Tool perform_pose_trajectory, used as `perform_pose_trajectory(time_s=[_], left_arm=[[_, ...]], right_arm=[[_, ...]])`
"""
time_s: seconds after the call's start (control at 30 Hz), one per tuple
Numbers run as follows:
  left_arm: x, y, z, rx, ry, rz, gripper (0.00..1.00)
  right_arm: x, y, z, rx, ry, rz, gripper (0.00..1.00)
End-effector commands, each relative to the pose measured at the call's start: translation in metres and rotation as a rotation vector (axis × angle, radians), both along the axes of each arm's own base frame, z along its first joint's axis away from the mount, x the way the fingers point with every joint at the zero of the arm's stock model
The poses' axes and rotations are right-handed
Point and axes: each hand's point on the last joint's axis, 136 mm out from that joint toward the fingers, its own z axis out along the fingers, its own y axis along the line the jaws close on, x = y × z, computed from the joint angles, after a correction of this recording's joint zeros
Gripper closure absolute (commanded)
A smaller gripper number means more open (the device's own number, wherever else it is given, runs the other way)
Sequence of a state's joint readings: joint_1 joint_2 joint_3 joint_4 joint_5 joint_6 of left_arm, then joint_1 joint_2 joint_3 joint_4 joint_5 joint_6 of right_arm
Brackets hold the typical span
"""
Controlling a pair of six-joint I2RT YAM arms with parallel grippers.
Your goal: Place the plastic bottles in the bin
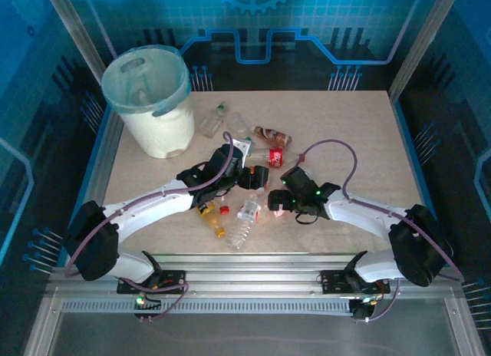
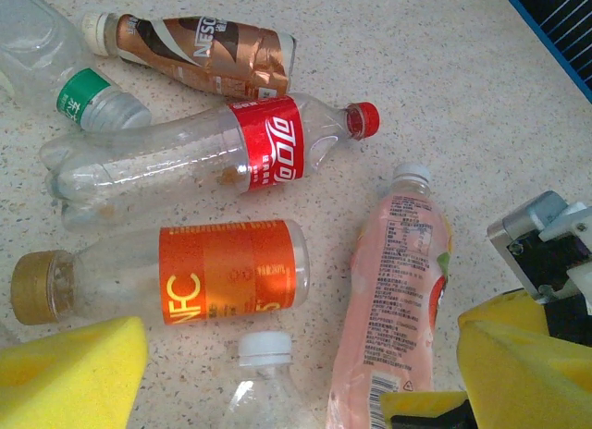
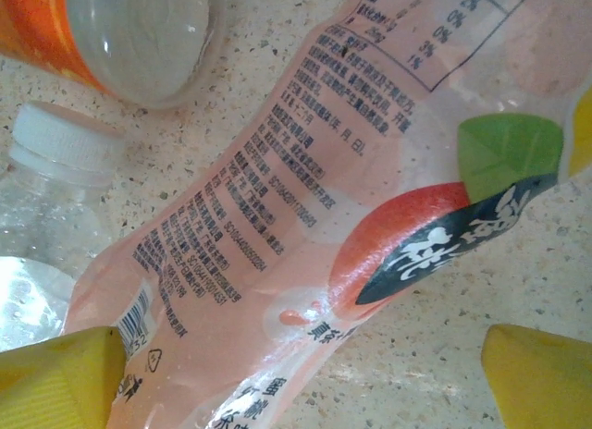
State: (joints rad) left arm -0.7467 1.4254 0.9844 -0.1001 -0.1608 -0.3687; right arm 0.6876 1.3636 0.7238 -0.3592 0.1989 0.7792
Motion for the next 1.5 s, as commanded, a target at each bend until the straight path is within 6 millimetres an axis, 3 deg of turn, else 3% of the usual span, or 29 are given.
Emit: perform_pose_trajectory(time_s=[0.0,0.23,0.63,0.87,1.27,1.47], left_arm=[[0.001,0.002,0.007,-0.024,0.009,0.016,0.12],[0.000,0.003,0.010,-0.025,0.006,0.019,0.12],[-0.003,0.004,0.005,-0.035,0.028,0.022,0.12],[-0.004,0.004,0.004,-0.033,0.031,0.017,0.12],[-0.007,0.006,0.010,-0.048,0.024,0.018,0.12],[-0.008,0.005,0.027,-0.068,0.001,0.011,0.12]], right_arm=[[0.013,0.004,0.004,0.039,-0.012,-0.032,0.00],[0.026,0.013,-0.001,0.167,0.024,-0.078,0.00],[0.031,0.012,-0.020,0.184,0.066,-0.109,0.00],[0.023,0.004,-0.027,0.198,0.085,-0.130,0.13],[0.012,-0.013,-0.004,0.207,0.011,-0.117,0.38],[0.004,-0.024,0.016,0.188,-0.064,-0.085,0.41]])
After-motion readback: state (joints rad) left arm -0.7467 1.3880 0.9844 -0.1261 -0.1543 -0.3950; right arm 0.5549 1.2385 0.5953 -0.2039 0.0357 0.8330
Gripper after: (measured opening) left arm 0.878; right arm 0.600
